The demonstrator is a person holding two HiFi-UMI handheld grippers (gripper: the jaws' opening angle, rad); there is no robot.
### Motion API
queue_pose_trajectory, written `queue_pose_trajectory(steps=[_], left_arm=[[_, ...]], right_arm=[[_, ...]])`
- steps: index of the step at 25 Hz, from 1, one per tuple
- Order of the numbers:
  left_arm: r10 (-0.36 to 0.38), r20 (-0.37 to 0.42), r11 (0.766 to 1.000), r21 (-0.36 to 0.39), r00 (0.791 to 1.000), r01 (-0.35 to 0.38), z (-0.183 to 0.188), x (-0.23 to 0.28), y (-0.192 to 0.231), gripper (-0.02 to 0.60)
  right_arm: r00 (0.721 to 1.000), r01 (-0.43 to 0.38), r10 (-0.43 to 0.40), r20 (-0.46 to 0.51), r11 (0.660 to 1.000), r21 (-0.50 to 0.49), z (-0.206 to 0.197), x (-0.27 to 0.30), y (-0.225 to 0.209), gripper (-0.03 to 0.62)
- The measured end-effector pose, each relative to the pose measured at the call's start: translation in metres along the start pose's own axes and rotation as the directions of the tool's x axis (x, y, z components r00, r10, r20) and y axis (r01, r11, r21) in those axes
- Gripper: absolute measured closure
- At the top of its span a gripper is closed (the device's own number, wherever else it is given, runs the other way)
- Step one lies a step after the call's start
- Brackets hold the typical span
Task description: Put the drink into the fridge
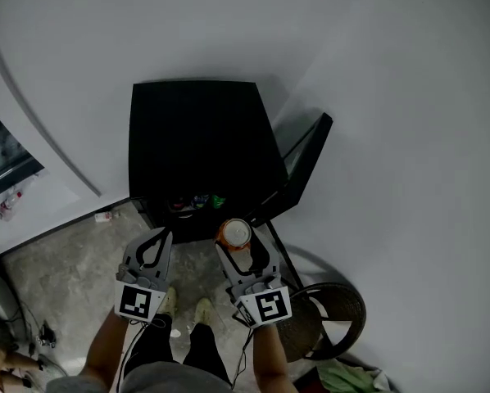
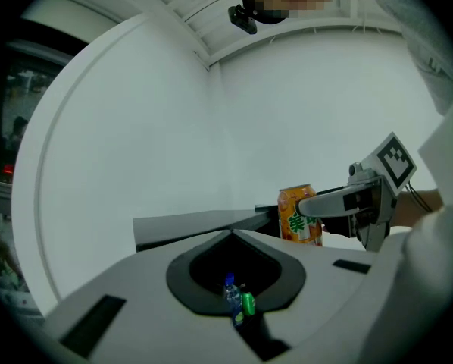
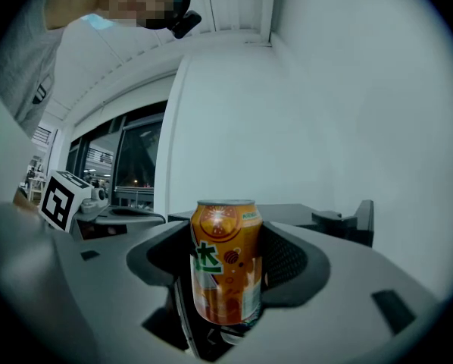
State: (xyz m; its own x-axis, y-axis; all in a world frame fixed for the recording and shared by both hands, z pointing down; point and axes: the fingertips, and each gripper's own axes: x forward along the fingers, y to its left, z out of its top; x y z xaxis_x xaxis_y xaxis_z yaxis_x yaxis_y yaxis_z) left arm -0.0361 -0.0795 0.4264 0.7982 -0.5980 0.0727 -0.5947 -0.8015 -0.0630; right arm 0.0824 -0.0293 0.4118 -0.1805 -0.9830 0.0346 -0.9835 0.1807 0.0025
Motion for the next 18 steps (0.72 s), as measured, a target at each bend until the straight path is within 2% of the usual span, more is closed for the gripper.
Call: queue_pose_trajectory(steps=[11, 18], left_arm=[[0.163, -0.06, 0.985, -0.041, 0.985, -0.165, -0.087, -0.017, 0.013, 0.577], [0.229, -0.074, 0.972, -0.035, 0.971, -0.232, -0.134, -0.021, 0.033, 0.577]], right_arm=[[0.981, -0.193, 0.193, 0.021, 0.981, 0.004, -0.082, 0.038, 0.027, 0.289], [0.972, -0.235, 0.235, 0.012, 0.971, 0.035, -0.144, 0.067, 0.041, 0.289]])
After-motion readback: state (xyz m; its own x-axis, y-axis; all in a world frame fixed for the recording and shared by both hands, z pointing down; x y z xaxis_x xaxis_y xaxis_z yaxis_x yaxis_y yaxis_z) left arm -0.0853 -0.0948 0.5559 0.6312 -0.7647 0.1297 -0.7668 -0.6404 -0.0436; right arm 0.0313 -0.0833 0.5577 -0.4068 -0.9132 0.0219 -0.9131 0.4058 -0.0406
